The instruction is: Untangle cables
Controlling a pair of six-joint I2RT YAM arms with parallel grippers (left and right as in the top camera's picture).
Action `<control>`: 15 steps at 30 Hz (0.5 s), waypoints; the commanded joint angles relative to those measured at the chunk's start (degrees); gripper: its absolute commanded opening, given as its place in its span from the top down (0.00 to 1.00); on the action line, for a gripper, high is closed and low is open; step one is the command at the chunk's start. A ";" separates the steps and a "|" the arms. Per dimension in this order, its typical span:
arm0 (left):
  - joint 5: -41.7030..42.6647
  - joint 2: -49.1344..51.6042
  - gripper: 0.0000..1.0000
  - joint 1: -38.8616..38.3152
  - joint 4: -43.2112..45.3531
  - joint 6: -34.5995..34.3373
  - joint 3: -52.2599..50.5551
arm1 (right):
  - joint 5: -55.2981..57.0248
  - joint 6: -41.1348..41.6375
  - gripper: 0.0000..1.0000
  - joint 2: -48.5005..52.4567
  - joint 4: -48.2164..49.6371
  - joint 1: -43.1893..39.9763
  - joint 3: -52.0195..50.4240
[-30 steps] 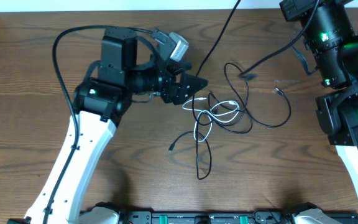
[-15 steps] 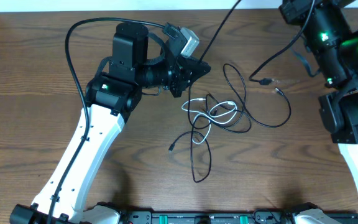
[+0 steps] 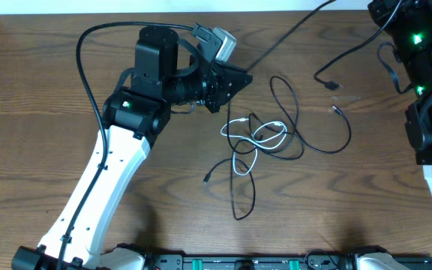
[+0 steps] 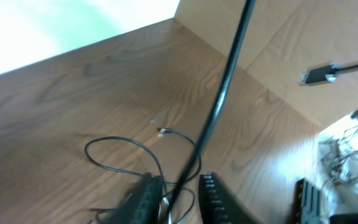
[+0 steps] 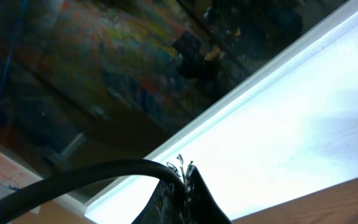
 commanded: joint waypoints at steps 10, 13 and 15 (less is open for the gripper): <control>0.61 -0.13 0.51 0.37 0.61 -2.38 0.52 | -2.95 0.63 0.99 -0.13 0.81 -0.22 0.98; 1.09 -0.11 0.43 0.37 1.20 -1.42 0.52 | -5.66 0.66 0.99 -0.13 2.47 -0.22 0.98; 0.81 -0.11 0.36 0.37 1.92 -0.17 0.52 | -7.48 2.29 0.99 -0.13 3.06 -0.22 0.98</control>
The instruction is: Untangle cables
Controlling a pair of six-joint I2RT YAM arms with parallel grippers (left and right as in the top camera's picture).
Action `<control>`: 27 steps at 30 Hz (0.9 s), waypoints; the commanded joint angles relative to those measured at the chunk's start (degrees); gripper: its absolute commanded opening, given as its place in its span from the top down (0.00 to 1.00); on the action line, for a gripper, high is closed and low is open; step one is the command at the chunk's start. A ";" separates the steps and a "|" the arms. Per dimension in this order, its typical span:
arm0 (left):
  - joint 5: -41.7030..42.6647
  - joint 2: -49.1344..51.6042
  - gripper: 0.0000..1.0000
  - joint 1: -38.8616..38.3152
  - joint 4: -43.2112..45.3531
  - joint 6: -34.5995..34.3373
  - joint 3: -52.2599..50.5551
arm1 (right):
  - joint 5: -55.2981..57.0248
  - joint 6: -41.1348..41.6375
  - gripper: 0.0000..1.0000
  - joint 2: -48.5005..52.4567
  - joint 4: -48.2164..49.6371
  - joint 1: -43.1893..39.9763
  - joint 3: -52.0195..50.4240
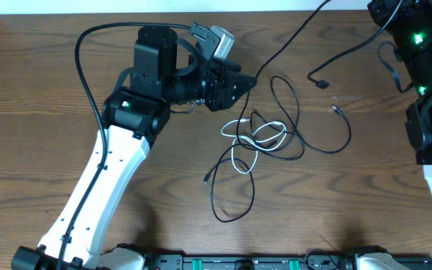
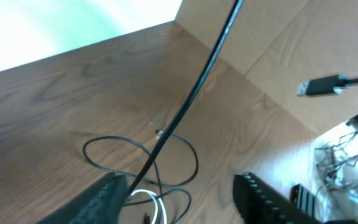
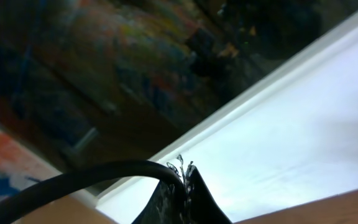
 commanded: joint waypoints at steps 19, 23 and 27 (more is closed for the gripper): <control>-0.04 -0.11 0.37 -4.24 2.64 4.66 0.52 | -14.91 9.35 0.98 -0.15 4.44 0.55 0.98; -0.07 -0.11 0.48 -4.20 2.67 4.66 0.52 | -14.91 9.33 0.99 -0.15 4.44 0.57 0.98; -0.04 -0.11 0.59 -4.20 2.67 4.63 0.52 | -15.13 9.35 0.99 -0.15 4.42 0.57 0.98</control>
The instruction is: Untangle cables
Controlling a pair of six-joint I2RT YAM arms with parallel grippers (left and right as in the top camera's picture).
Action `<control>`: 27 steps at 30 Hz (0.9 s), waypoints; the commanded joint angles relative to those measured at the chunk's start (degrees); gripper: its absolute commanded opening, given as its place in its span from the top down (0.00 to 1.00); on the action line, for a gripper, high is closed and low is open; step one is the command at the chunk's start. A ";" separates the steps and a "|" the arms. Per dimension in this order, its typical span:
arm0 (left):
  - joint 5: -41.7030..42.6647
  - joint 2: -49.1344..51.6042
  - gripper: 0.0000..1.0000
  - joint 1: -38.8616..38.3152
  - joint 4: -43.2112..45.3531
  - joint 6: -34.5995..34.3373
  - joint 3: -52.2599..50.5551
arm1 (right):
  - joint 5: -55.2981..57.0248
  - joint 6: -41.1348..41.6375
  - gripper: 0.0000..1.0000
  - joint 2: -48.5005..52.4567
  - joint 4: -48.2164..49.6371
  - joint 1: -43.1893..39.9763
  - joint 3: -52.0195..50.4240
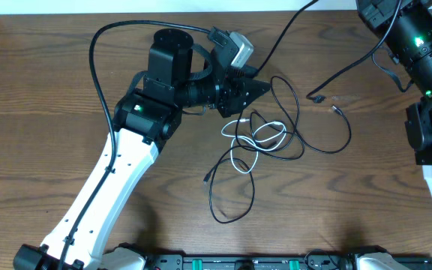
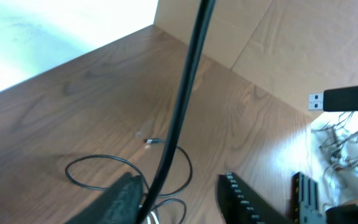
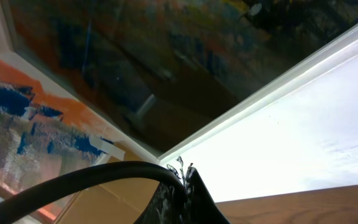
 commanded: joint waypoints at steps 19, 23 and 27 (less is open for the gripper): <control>-11.47 -0.24 0.93 0.50 -0.39 -2.99 0.79 | 7.85 -7.93 0.94 -0.07 -10.43 -2.32 0.94; -11.47 -0.28 0.93 1.51 1.03 -4.13 1.97 | 13.46 -14.14 0.83 0.17 -19.47 -3.30 0.90; -11.45 -0.28 0.92 3.21 5.35 -9.33 3.76 | 17.27 -17.77 0.57 1.31 -27.74 -3.30 0.83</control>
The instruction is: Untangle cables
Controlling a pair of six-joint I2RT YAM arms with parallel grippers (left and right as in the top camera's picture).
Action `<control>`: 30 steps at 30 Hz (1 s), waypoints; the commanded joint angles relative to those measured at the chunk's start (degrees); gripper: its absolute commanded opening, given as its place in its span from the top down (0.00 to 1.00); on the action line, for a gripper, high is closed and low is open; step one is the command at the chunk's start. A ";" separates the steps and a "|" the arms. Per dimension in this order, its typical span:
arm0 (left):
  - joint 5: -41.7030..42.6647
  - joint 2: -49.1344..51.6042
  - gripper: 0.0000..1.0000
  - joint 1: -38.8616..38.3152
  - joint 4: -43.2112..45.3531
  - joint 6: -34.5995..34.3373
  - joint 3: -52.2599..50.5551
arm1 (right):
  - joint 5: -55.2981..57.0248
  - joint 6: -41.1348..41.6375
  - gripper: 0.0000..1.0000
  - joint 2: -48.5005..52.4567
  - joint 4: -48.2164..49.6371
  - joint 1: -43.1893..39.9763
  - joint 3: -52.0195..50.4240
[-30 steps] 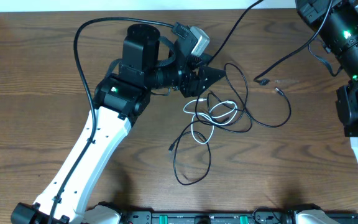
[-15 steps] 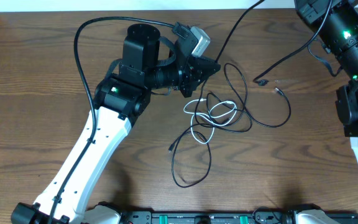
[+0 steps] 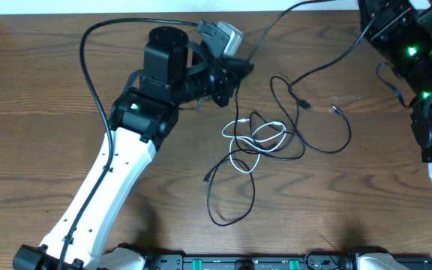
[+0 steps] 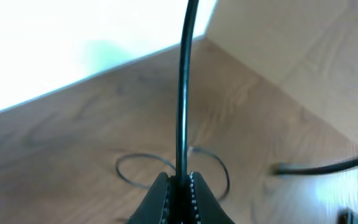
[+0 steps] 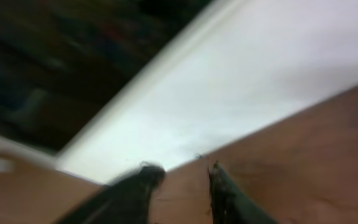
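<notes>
A tangle of thin black and white cables (image 3: 262, 135) lies on the wooden table (image 3: 51, 112), right of centre, with a white cable (image 3: 238, 154) looping through it. My left gripper (image 3: 240, 66) (image 4: 180, 180) is above the tangle's upper left, shut on a black cable (image 4: 184, 93) that runs up and off the table's far edge. At the far right corner my right gripper (image 5: 180, 177) stands open with nothing between its fingers. Another black cable (image 3: 328, 61) runs from that corner to a plug (image 3: 307, 103).
A black loop (image 3: 227, 202) trails from the tangle toward the front edge. A small loose connector (image 3: 335, 109) lies to the right of the tangle. The right arm's base fills the right edge. A light wall borders the table's far side.
My left gripper, open around the black cable before, is now shut on it and sits slightly further left. My right gripper, shut on a thick black cable before, is now open and empty.
At first my left fingers stood narrowly around the black cable while my right gripper held a thick cable high up. The left gripper then stood wide open twice, with the cable between its fingers. Now the left is shut on it and the right has let go.
</notes>
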 commanded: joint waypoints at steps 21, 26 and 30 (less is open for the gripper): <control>-0.87 -0.28 0.93 3.61 14.49 -20.02 20.72 | 17.92 -13.25 0.01 10.82 -22.03 -0.15 0.52; -6.27 -0.28 0.93 3.61 16.26 -22.10 20.70 | 16.59 -13.25 0.01 12.68 -25.92 -0.02 0.52; -14.14 -0.20 0.93 3.61 14.49 -23.02 20.70 | 14.86 -13.22 0.01 13.90 -28.00 0.00 0.52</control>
